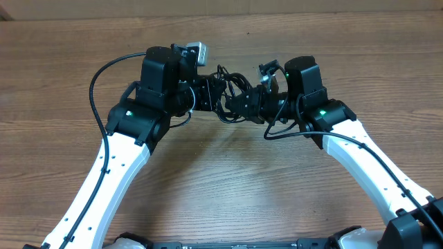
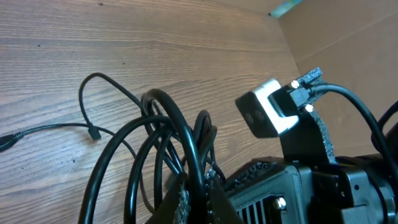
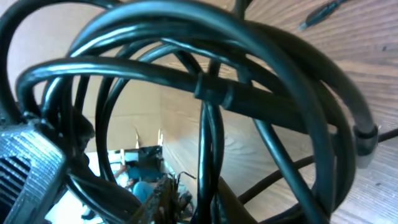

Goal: Untangle cables

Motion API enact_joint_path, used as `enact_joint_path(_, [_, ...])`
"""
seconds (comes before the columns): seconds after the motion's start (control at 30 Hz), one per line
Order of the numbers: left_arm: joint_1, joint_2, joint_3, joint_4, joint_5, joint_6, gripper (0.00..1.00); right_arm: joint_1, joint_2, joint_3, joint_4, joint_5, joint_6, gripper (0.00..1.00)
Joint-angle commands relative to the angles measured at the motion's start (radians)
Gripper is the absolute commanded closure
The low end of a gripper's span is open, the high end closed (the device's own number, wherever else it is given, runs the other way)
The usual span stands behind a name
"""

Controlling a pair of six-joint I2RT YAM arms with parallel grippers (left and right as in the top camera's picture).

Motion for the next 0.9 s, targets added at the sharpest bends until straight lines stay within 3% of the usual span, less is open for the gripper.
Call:
enact_joint_path(0.0, [-0.009,-0.005,0.008,-0.005,-0.037,0.001,0.96,-0.018,0.006,0.01,-0.013,-0.039,-0.009,0.84])
enact_joint_path(0.37, [-0.008,-0.005,0.008,-0.006,-0.082,-0.001,0.95,-0.07,0.006,0.01,-0.026,-0.2,-0.031,0.79])
enact_joint_path(0.87, [-0.008,-0.005,0.008,0.006,-0.082,-0.099,0.96,-0.054,0.006,0.009,-0.074,-0.138,-0.034,0.78])
